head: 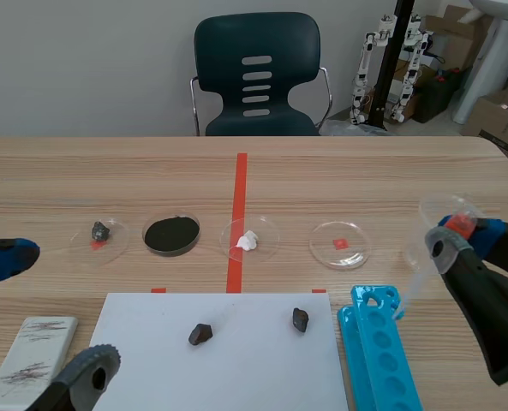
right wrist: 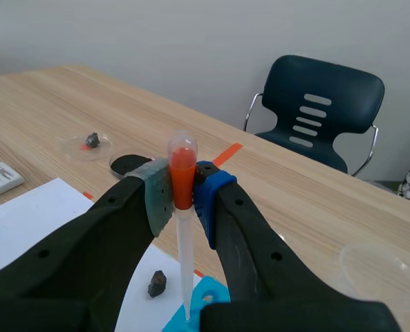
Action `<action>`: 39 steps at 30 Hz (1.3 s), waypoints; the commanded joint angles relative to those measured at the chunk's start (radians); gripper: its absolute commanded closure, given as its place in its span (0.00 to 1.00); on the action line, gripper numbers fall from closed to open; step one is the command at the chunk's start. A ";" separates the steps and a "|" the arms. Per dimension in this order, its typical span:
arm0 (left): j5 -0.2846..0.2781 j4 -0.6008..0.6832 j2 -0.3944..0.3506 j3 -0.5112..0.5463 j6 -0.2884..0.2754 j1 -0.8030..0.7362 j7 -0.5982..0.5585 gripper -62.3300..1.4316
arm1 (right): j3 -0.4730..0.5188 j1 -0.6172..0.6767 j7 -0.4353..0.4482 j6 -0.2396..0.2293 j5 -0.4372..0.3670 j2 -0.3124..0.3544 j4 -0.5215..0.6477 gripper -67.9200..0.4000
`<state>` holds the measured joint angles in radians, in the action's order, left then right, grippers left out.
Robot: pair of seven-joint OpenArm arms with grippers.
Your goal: Pick up the dropper by the top with the right hand
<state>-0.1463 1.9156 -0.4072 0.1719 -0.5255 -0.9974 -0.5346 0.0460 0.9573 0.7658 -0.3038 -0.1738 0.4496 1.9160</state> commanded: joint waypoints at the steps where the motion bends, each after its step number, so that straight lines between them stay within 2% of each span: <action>1: -0.010 0.023 0.002 -0.001 -0.002 0.001 -0.019 0.00 | 0.002 0.027 0.014 0.000 -0.019 -0.007 0.013 0.88; 6: -0.010 0.023 0.002 -0.001 -0.002 0.001 -0.019 0.00 | 0.002 0.098 0.026 -0.001 -0.018 -0.006 0.019 0.88; 11: -0.010 0.023 0.002 -0.001 -0.002 0.001 -0.019 0.00 | 0.002 0.153 0.092 -0.001 -0.021 -0.006 0.025 0.88; 14: -0.010 0.023 0.002 -0.001 -0.002 0.001 -0.019 0.00 | 0.002 0.172 0.098 0.000 -0.021 -0.006 0.036 0.88; 26: -0.010 0.023 0.002 -0.001 -0.002 0.001 -0.019 0.00 | 0.002 0.179 0.098 0.000 -0.022 -0.006 0.040 0.88; 32: -0.010 0.023 0.002 -0.001 -0.002 0.001 -0.019 0.00 | 0.002 0.179 0.098 0.000 -0.074 -0.006 0.040 0.88; 39: -0.010 0.023 0.002 -0.001 -0.002 0.001 -0.019 0.00 | 0.002 0.178 0.097 0.000 -0.074 -0.006 0.040 0.88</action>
<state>-0.1463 1.9156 -0.4072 0.1719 -0.5255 -0.9974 -0.5346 0.0444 1.1366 0.8455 -0.3038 -0.2367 0.4381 1.9312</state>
